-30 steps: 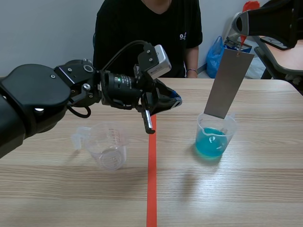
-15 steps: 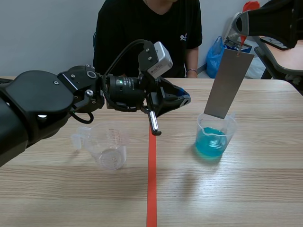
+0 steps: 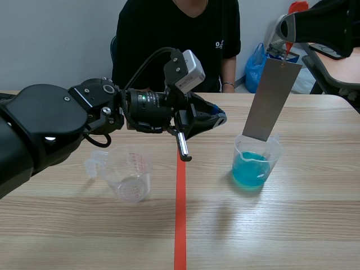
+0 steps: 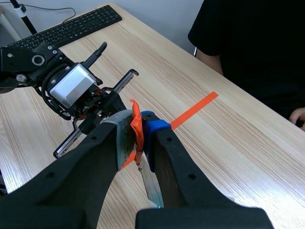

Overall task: Do the redox reaction experiment.
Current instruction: 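Raise the plate and point at it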

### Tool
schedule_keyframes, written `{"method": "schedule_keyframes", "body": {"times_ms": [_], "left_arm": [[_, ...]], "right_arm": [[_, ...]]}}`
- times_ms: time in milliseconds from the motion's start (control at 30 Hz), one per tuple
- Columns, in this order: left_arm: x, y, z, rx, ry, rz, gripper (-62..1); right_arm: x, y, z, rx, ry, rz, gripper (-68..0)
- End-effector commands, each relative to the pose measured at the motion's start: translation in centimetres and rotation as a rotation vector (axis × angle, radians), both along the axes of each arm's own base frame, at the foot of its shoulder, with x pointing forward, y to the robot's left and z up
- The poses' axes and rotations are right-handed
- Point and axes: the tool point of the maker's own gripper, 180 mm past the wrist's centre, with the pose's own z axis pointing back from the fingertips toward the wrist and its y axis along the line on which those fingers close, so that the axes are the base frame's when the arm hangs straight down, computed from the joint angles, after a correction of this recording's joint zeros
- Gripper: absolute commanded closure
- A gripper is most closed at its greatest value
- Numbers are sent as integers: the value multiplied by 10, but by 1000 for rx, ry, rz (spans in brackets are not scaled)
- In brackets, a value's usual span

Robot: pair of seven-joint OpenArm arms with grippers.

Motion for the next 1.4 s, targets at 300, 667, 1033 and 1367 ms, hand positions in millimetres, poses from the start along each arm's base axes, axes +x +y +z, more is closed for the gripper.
{"method": "schedule_keyframes", "body": {"times_ms": [300,667,1033,1367], "left_arm": [[3,-5,16,-45,-21,-6,-42],[3,-4,16,-42,-22,-4,-42],[12,51,-5,28,-15,61,-42],[-4,177,-42,114,55,226,-42]], "right_arm": [[1,-3,16,22,-42,-4,-15],[1,-3,16,22,-42,-4,-15],[1,-3,16,23,-42,-4,-15],[1,-3,16,26,-42,-2,-15]]}}
